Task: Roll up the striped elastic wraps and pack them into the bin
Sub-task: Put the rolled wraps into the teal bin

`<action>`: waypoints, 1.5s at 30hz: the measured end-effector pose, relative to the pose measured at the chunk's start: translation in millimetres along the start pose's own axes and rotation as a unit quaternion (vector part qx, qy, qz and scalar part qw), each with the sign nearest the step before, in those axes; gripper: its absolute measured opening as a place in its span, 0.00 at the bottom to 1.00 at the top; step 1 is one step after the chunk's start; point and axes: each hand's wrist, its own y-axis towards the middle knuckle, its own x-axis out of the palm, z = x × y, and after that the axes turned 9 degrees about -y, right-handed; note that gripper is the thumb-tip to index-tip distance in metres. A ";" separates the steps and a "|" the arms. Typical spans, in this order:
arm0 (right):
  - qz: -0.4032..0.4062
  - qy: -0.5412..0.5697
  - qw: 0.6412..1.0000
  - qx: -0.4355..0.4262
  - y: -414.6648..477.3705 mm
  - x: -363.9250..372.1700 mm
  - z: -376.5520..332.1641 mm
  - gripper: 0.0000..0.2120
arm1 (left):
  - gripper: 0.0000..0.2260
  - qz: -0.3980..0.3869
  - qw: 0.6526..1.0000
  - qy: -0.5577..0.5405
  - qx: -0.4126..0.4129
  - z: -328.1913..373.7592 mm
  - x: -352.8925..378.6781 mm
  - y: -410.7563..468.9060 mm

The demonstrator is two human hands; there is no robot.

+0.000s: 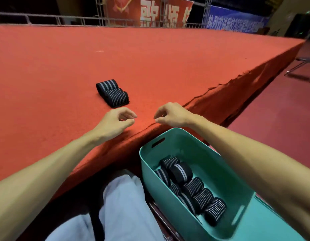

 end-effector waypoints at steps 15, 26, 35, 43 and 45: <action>0.045 0.123 0.991 -0.020 149.9 46.6 -10.9 0.08 | 0.24 0.114 0.988 0.104 -0.023 -99.7 -60.2 93.8; 0.013 0.369 0.926 0.082 160.7 65.4 10.4 0.08 | 0.23 0.074 0.930 0.359 -0.009 -105.0 -56.1 137.1; 0.146 0.185 0.970 0.059 188.5 72.6 -16.4 0.14 | 0.15 0.203 0.977 0.066 -0.012 -109.1 -84.0 75.1; 0.169 0.103 0.980 -0.020 235.2 88.1 -49.6 0.23 | 0.12 0.318 0.943 -0.030 -0.091 -127.6 -99.9 57.8; 0.176 0.140 0.974 -0.009 246.6 95.6 -51.0 0.22 | 0.13 0.313 0.946 -0.006 -0.085 -128.5 -99.3 59.8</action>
